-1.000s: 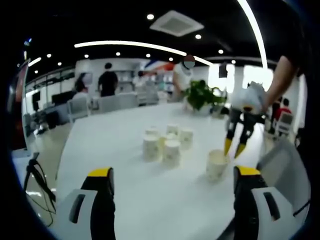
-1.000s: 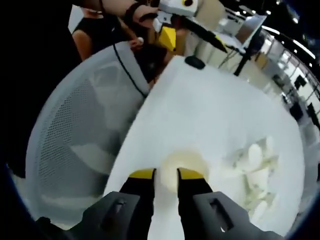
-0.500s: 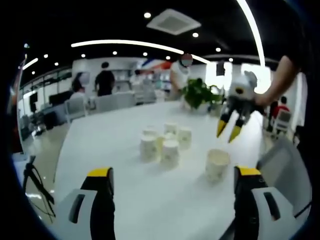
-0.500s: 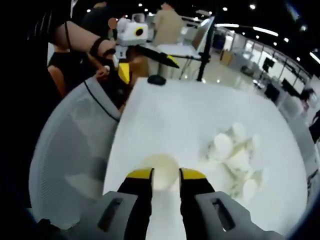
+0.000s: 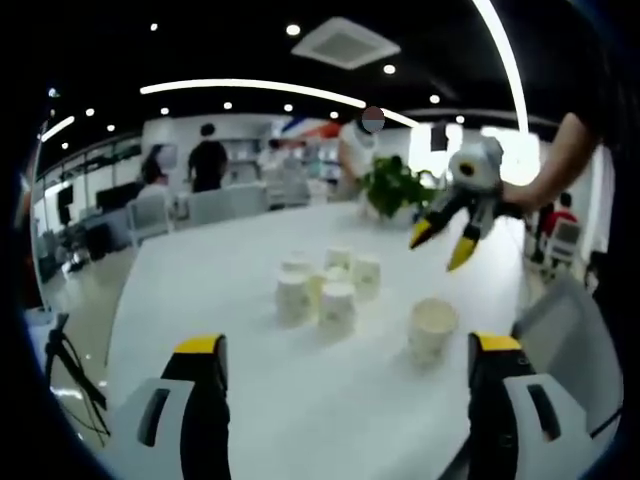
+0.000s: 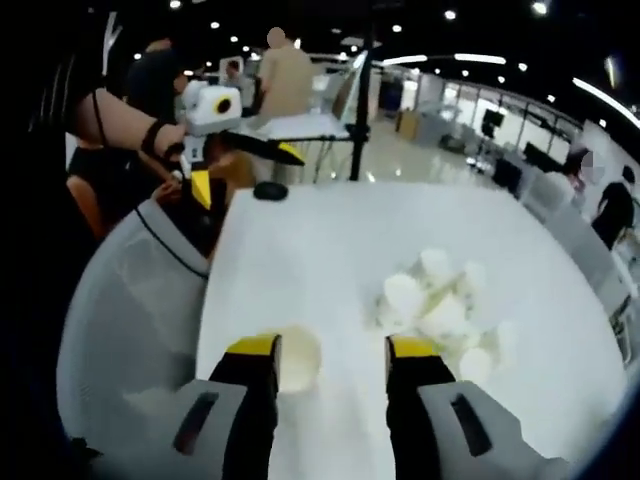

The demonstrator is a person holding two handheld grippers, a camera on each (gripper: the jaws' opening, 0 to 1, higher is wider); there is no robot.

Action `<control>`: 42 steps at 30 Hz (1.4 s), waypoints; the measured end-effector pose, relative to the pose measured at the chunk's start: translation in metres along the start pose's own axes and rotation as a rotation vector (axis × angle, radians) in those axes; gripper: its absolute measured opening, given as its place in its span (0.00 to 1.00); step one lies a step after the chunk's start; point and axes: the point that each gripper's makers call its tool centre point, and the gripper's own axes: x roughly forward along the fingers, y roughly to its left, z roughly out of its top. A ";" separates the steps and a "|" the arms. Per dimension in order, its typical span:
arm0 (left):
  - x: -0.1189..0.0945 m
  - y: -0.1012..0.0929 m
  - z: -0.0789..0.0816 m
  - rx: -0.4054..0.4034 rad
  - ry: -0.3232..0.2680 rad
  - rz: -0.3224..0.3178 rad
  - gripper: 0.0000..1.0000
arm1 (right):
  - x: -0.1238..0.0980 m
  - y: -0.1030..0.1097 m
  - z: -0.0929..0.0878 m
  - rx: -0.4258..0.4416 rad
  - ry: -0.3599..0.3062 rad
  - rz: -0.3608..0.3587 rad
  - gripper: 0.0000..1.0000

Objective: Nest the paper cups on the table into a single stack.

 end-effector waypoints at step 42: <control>-0.001 -0.003 0.003 -0.007 0.000 -0.005 0.99 | -0.026 -0.043 -0.001 0.238 -0.196 -0.215 1.00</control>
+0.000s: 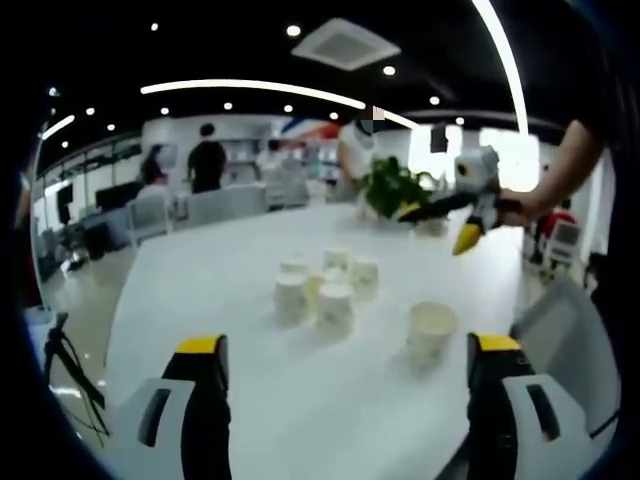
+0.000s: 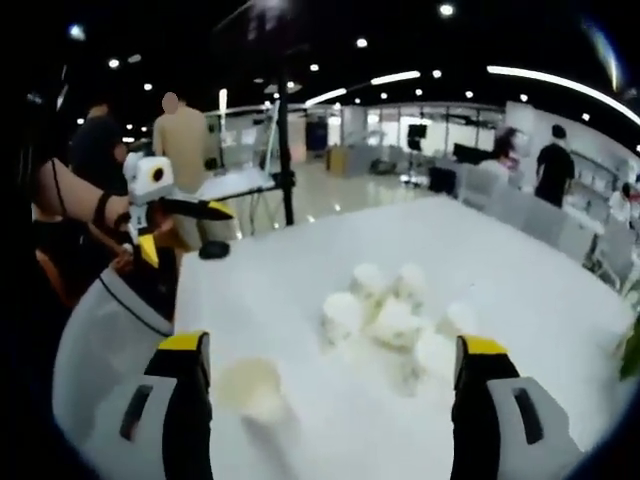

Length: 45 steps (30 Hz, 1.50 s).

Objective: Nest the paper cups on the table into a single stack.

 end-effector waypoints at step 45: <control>0.003 0.005 -0.015 -0.030 0.016 0.009 0.99 | 0.043 -0.008 0.003 -0.047 0.059 0.073 0.92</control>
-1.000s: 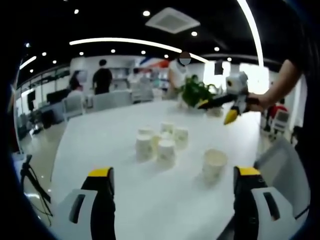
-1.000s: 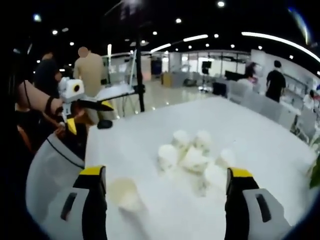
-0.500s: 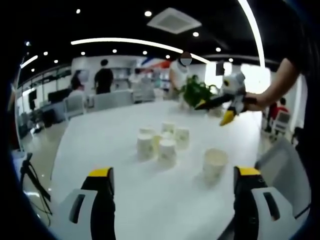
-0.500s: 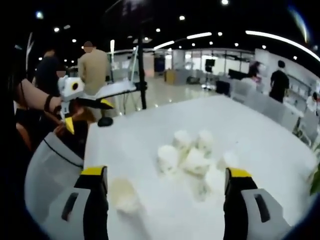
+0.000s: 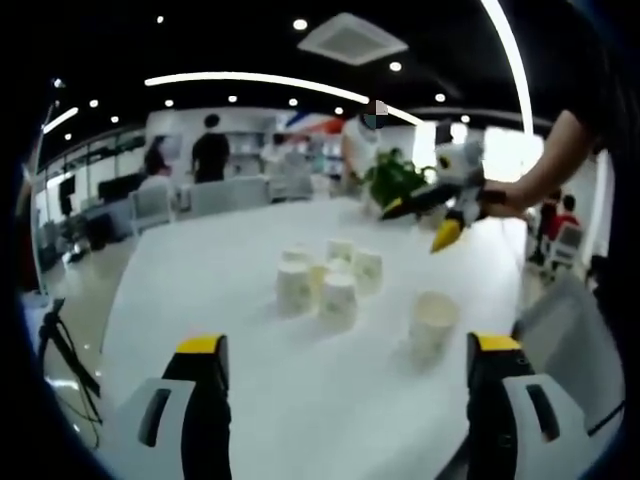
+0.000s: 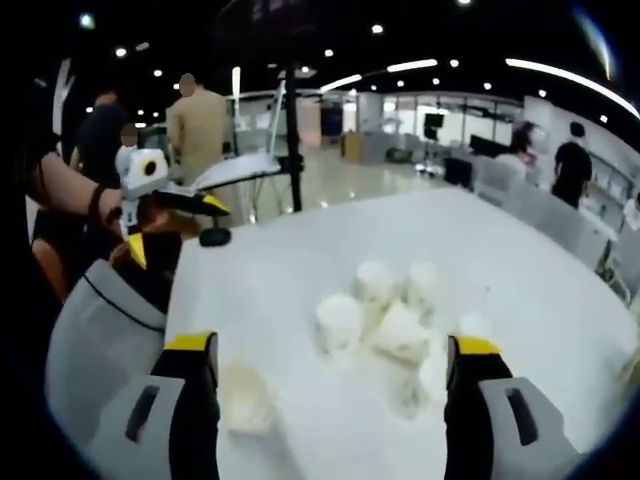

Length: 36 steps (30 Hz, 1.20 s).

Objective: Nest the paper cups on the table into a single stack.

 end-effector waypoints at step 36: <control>-0.005 0.013 -0.009 -0.027 0.004 0.041 0.98 | 0.067 0.003 -0.003 -0.046 0.103 0.100 0.77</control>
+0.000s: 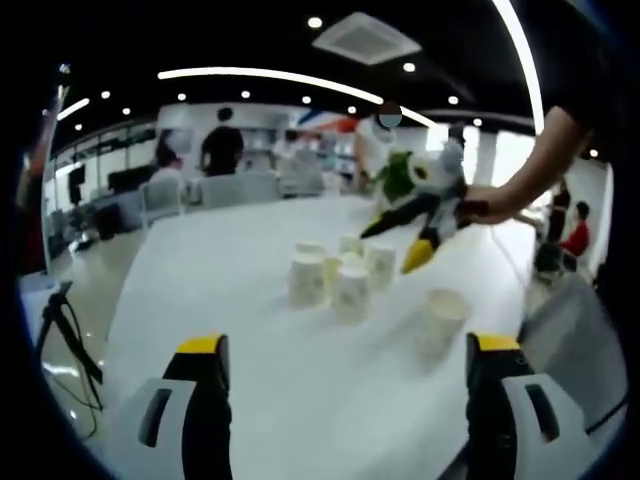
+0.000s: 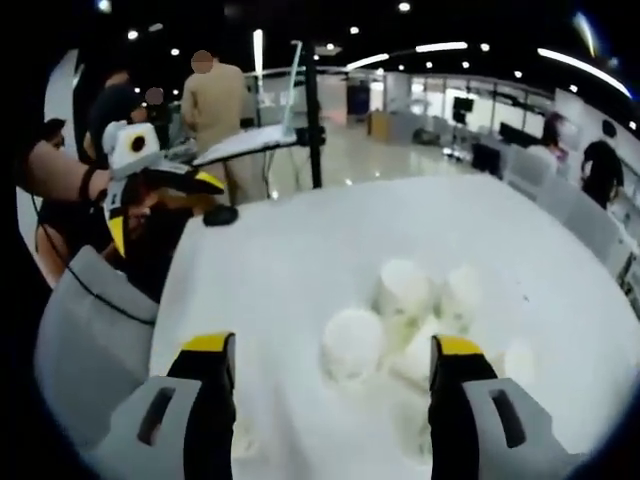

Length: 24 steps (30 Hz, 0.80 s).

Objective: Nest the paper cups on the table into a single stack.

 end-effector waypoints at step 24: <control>0.005 -0.007 -0.009 -0.022 0.012 -0.013 0.97 | 0.023 -0.004 -0.008 -0.021 0.066 0.041 0.65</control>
